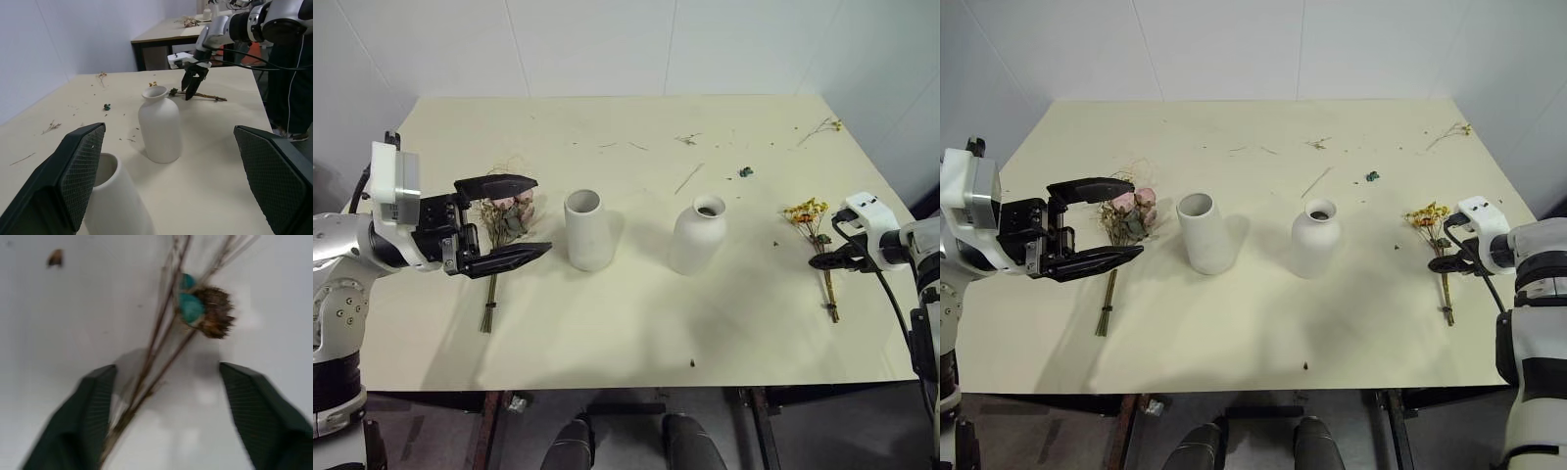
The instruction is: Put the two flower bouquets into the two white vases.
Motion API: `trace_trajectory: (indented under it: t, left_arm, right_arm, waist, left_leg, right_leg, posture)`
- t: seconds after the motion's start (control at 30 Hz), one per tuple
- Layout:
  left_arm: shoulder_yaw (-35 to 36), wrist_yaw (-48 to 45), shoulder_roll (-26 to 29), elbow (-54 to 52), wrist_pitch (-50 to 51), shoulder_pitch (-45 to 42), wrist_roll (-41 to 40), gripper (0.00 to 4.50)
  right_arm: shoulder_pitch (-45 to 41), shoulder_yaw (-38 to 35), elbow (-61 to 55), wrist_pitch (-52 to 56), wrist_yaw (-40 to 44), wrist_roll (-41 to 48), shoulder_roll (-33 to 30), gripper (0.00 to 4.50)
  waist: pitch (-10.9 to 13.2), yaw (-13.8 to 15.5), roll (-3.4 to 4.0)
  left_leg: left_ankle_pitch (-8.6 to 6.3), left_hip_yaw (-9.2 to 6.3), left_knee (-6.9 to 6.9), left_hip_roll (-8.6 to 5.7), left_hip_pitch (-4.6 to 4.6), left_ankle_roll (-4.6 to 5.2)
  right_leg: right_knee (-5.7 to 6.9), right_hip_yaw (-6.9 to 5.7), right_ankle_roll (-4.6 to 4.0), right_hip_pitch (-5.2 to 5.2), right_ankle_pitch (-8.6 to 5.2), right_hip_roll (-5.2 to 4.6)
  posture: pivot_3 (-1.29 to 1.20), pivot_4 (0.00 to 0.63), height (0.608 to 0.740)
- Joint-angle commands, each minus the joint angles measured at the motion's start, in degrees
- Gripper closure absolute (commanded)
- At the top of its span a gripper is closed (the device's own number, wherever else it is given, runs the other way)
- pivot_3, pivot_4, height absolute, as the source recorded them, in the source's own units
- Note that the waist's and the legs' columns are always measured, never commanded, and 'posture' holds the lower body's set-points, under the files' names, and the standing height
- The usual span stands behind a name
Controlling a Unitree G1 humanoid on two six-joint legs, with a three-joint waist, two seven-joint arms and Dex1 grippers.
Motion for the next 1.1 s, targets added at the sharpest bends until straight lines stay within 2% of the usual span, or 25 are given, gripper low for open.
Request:
trace_trajectory:
  t: [0.03,0.23,0.33,0.5,0.57,0.7,0.9,1.1]
  left_arm:
    - [1.41,0.51,1.04,-1.35,-0.4,-0.38,-1.08,0.0]
    - [-0.88,-0.4,0.34,1.48,-1.61,-3.04,-0.02,0.0]
    - [-2.57,-1.03,-0.42,3.23,-2.44,-4.64,0.48,0.0]
    - [-5.18,-1.25,-2.63,7.4,-4.25,-7.13,2.0,0.0]
    - [-5.89,-1.56,-3.47,9.03,-4.93,-7.76,2.67,0.0]
    - [-7.35,-2.27,-4.73,12.65,-6.7,-9.06,4.4,0.0]
    - [-8.32,-2.6,-6.51,16.22,-8.5,-10.99,5.89,0.0]
    - [-7.39,-1.32,-7.38,16.31,-9.31,-10.26,6.52,0.0]
  right_arm:
    - [-0.56,-0.32,0.73,-0.85,-1.26,-1.01,0.27,2.34]
    - [-2.19,-4.21,-0.23,0.44,1.41,2.13,-0.99,4.44]
    - [-2.33,-7.78,-1.69,-0.48,-0.85,4.41,-2.12,4.48]
    - [-1.54,-22.95,-14.78,-5.23,-9.41,16.84,-0.08,4.48]
    - [1.94,-28.97,-26.36,-6.98,-10.84,22.93,2.78,4.48]
    - [7.32,-37.96,-52.59,0.71,-15.09,37.83,10.79,4.48]
    - [10.23,-37.35,-71.08,7.91,-22.36,48.79,18.38,4.48]
    - [16.42,-33.37,-79.21,9.53,-25.26,52.45,23.21,4.48]
  waist:
    - [0.0,-0.01,0.0]
    - [0.0,0.02,0.0]
    - [0.0,0.05,0.0]
    - [0.05,-0.02,0.08]
    - [0.05,-0.2,0.07]
    - [0.04,-0.06,0.07]
    - [0.04,0.32,0.08]
    - [0.01,0.34,0.03]
  left_leg:
    - [0.0,0.01,0.05,0.03,0.0,0.0]
    - [0.03,0.22,0.27,0.06,0.0,0.03]
    - [0.03,0.23,0.27,0.07,0.0,0.03]
    - [0.02,0.27,0.14,0.08,-0.06,0.05]
    - [0.01,0.34,0.06,0.17,-0.04,0.04]
    - [-0.1,0.32,0.02,0.6,-0.01,-0.09]
    - [-0.1,0.33,0.09,0.58,-0.07,-0.08]
    - [-0.1,0.31,0.22,0.59,-0.03,-0.07]
  right_leg:
    - [0.0,0.03,-0.01,0.01,0.05,0.04]
    - [0.0,0.31,0.08,0.02,0.26,0.12]
    - [-0.01,0.33,0.08,0.0,0.27,0.14]
    - [-0.04,0.4,0.08,-0.11,0.26,0.15]
    - [-0.05,0.5,0.09,-0.16,0.26,0.27]
    - [0.05,0.51,-0.06,-0.23,0.18,0.69]
    - [0.13,0.53,-0.1,-0.3,0.17,0.63]
    - [0.28,0.54,-0.13,-0.27,0.19,0.66]
  posture:
    - [0.0,0.15,0.74]
    - [0.0,0.15,0.74]
    - [0.0,0.15,0.74]
    - [0.0,0.15,0.74]
    - [0.0,0.15,0.74]
    - [0.0,0.15,0.74]
    - [0.0,0.15,0.74]
    - [0.0,0.15,0.74]
